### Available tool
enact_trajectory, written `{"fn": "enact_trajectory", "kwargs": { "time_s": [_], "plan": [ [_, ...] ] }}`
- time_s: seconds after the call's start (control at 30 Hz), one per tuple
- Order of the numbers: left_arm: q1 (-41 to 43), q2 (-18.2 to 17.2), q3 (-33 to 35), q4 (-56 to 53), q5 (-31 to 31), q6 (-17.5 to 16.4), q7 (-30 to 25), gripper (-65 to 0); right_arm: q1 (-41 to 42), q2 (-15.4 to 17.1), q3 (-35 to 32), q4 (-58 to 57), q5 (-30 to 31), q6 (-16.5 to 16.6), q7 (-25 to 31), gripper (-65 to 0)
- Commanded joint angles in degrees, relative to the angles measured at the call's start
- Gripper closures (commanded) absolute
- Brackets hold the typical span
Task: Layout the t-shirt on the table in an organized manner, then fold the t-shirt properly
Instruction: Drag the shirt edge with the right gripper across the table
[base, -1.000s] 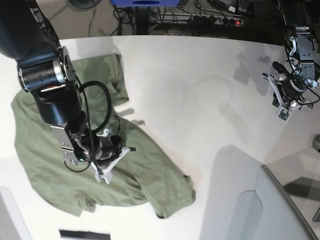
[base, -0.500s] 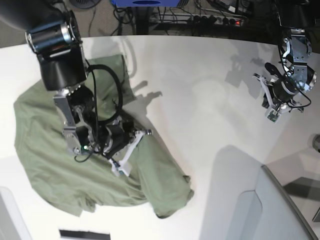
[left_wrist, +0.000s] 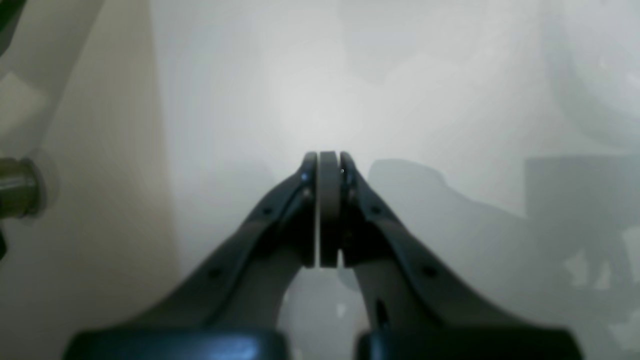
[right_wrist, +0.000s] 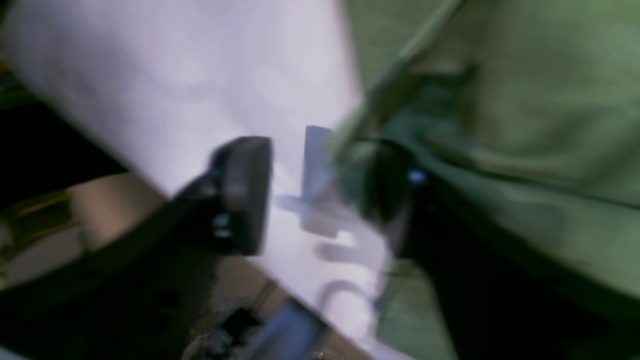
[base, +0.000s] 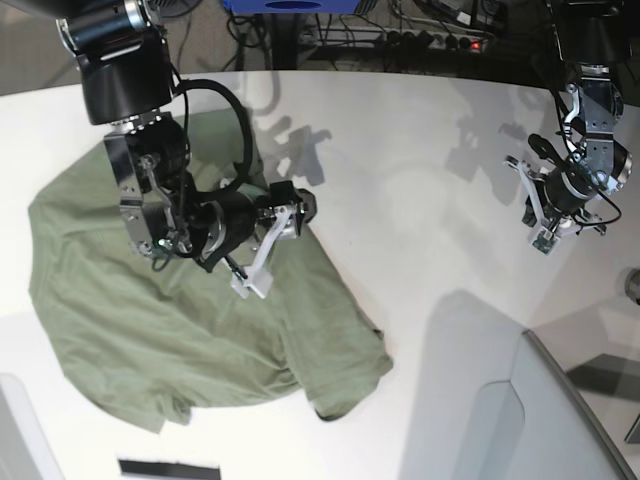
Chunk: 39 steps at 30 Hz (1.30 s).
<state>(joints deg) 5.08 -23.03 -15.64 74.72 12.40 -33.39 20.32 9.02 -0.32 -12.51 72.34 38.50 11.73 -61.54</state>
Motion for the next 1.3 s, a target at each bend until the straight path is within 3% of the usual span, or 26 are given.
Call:
{"fn": "enact_trajectory", "kwargs": {
  "time_s": [0.0,0.07,0.17,0.33,0.5,1.0,1.07,1.2,1.27],
  "plan": [
    [-0.6,-1.0,-0.5,0.8,-0.2,0.3,-0.7,0.0,1.8,0.8,0.2,1.2,2.2,0.0,0.8,-34.8],
    [-0.4,-1.1,-0.6,0.8,-0.2,0.3,-0.7,0.0,4.0,1.2,0.0,1.1,3.6,0.0,4.0,-32.6],
    [0.1,-1.5,-0.7,0.8,-0.3,0.3,-0.7,0.0,9.4,1.2,-0.5,-2.7,0.2,0.3,10.1,-32.3],
    [1.7,-1.5,-0.7,1.2,-0.3,0.3,-0.7,0.0,22.6,0.7,-0.5,-24.6,-2.9,0.4,19.9,-34.1],
    [1.9,-1.5,-0.7,0.9,-0.3,0.3,-0.7,0.0,29.2,0.7,-0.5,-40.7,-2.9,0.5,29.8,-34.1],
    [1.5,-1.1,-0.6,0.8,-0.3,0.3,-0.7,0.0,22.7,-2.5,-0.5,-41.8,-3.0,0.5,30.6,-32.9],
    [1.5,-1.1,-0.7,0.8,-0.2,0.3,-0.7,0.0,22.7,-2.9,-0.5,-41.7,-3.0,0.5,30.5,-27.0],
    [1.5,-1.1,-0.7,0.8,-0.2,0.3,-0.7,0.0,22.9,-3.5,-0.5,-41.7,-3.0,0.5,30.4,-3.2],
    [1.5,-1.1,-0.7,0.8,-0.3,0.3,-0.7,0.0,22.9,-3.6,-0.5,-41.6,-3.0,0.5,30.4,0.0]
  ]
}}
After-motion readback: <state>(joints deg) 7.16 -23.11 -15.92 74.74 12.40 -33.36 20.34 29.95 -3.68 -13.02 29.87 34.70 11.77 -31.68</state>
